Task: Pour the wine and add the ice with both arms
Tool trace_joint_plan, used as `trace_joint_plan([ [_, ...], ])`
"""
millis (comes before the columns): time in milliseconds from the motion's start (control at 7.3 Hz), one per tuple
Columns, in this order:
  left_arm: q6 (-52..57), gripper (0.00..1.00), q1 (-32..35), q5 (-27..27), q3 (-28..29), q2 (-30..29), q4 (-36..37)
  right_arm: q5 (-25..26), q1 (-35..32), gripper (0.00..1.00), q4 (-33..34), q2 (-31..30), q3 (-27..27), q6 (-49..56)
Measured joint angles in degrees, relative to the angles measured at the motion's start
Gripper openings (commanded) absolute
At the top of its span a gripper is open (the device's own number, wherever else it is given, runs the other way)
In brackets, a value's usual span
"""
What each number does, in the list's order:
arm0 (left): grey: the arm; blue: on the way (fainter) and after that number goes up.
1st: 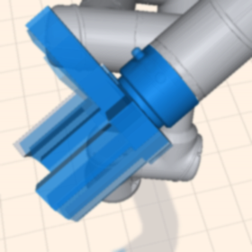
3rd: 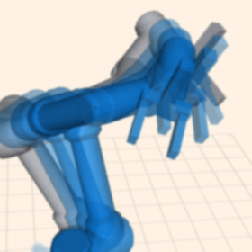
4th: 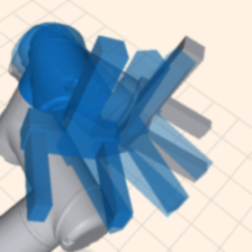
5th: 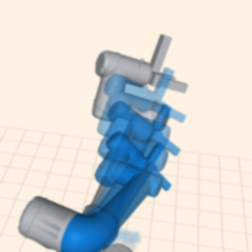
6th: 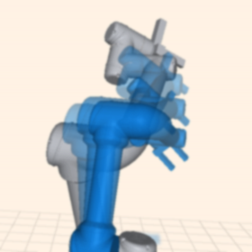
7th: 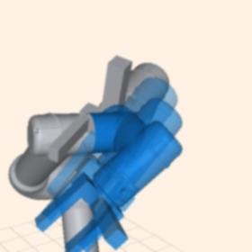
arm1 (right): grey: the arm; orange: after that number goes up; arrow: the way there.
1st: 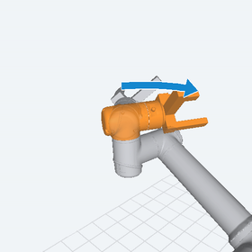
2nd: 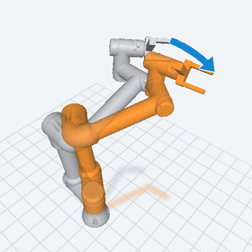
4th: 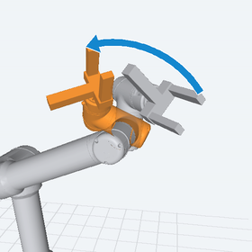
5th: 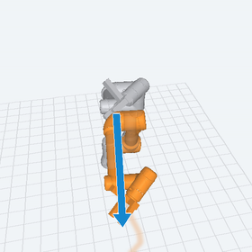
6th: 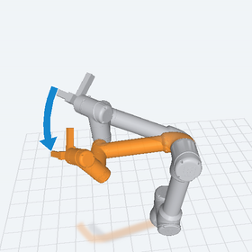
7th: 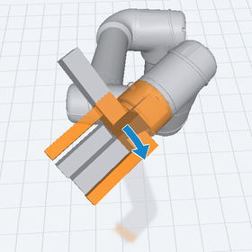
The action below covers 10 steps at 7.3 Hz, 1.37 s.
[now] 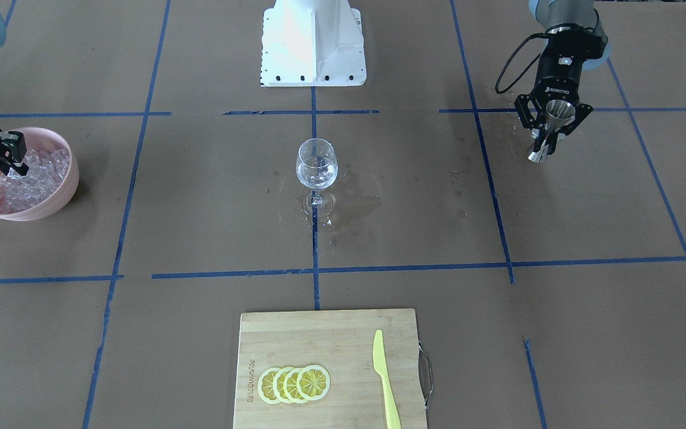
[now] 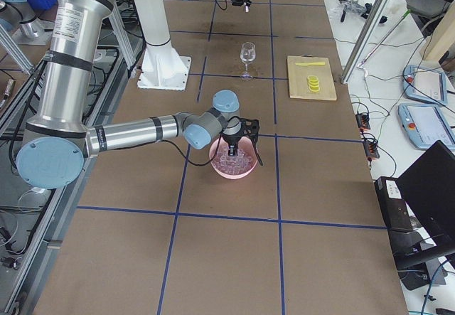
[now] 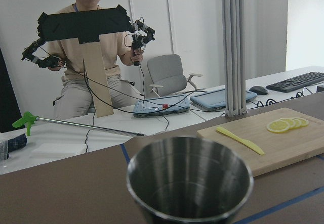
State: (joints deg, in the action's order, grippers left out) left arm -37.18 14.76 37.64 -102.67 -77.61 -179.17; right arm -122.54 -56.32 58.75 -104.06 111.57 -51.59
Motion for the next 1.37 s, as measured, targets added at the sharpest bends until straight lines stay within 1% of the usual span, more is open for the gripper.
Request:
trace_joint_plan([
  [548, -15.26, 0.00, -0.83, -0.04, 7.63, -0.06, 0.37, -0.80, -2.63, 0.00, -0.39, -0.69, 6.59, -0.02],
  [685, -17.53, 0.00, -1.36, -0.48, 8.96, -0.10, 0.77, -0.85, -2.76, 0.00, -0.46, -0.59, 8.01, -0.17],
  [1096, -21.71, 0.00, -4.88, -5.48, 11.66, -0.35, 1.39, -0.78, -2.90, 0.00, -2.10, -0.18, 10.25, -0.65],
  [1369, -22.10, 0.00, -6.71, -8.44, 12.03, -2.73, 4.62, -0.77, -2.91, 0.00, -4.09, -0.08, 10.28, -0.78],
])
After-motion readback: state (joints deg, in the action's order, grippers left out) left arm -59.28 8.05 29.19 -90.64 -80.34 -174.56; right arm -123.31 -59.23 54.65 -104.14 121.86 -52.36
